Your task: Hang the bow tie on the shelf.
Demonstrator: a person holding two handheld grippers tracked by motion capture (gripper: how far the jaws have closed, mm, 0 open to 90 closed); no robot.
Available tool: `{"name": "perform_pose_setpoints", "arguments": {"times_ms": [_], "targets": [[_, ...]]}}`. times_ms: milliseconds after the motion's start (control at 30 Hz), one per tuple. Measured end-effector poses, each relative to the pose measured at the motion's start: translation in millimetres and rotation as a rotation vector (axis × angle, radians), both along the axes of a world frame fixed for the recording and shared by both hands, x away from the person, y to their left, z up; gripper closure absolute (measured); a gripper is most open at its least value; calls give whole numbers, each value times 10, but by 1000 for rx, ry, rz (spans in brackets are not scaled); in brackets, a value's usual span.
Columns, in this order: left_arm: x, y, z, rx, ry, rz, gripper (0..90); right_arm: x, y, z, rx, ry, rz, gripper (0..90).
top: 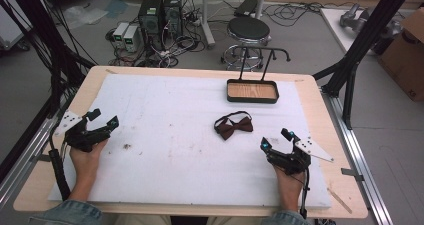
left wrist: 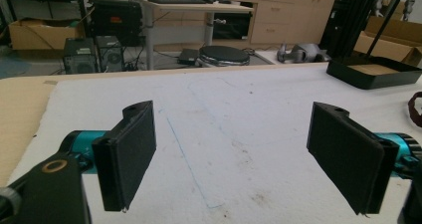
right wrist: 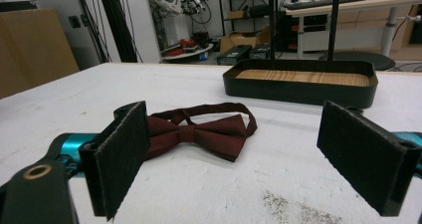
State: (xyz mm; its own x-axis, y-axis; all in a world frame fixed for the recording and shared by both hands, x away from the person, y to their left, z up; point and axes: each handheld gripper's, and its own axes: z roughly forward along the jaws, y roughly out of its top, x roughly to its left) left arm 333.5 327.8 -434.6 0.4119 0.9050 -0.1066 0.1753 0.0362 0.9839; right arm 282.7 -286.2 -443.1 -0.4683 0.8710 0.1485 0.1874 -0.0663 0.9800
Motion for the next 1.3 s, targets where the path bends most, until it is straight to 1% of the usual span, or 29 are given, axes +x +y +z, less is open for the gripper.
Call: {"name": "perform_pose_setpoints", "arguments": {"times_ms": [100,233,400,467,567,600,633,767,833,900,933,967,1033,1067,1100,1133,1200,1233,1267,1300], "targets": [[2,4,-1,-1,0,0,197,2,0,-2,4,7,3,123],[2,2,-2,-1,1,-2,198,3,-1,-1,3,3,5,123],[2,-9,0,2,-1,-7,197,32,10,11,-15,-7,18,124],[3,-12,0,5,-2,-8,198,43,34,24,-25,-1,24,125],[1,-13,2,5,-1,-8,197,85,67,89,-57,-9,43,126],[1,-13,2,5,-1,-8,198,108,73,119,-60,-13,49,126],[3,-13,0,4,-2,-10,198,131,77,152,-56,-7,61,125],[3,-14,1,4,-2,-11,198,261,101,296,-64,-3,122,126],[3,-15,1,3,-2,-13,198,326,137,359,-90,-14,146,128],[5,-14,0,6,-3,-16,198,403,185,409,-128,-17,181,155],[6,-16,-1,1,-3,-15,198,403,185,409,-128,-17,181,155],[6,-15,-1,1,-4,-16,199,483,253,450,-162,-10,217,158],[7,-15,-1,0,-3,-17,200,555,309,478,-206,-10,239,163],[9,-17,-2,5,0,-18,202,590,337,486,-218,-19,251,183],[9,-17,-2,5,0,-18,202,590,337,486,-218,-19,251,183],[15,-22,-7,9,1,-18,202,669,387,501,-237,-4,276,199],[16,-27,-6,16,1,-20,202,738,431,504,-271,0,284,206],[16,-27,-6,16,1,-20,202,738,431,504,-271,0,284,206],[17,-31,-7,15,1,-21,202,783,459,502,-286,-1,294,222],[19,-33,-8,15,-1,-22,203,855,504,486,-309,21,313,241]]}}
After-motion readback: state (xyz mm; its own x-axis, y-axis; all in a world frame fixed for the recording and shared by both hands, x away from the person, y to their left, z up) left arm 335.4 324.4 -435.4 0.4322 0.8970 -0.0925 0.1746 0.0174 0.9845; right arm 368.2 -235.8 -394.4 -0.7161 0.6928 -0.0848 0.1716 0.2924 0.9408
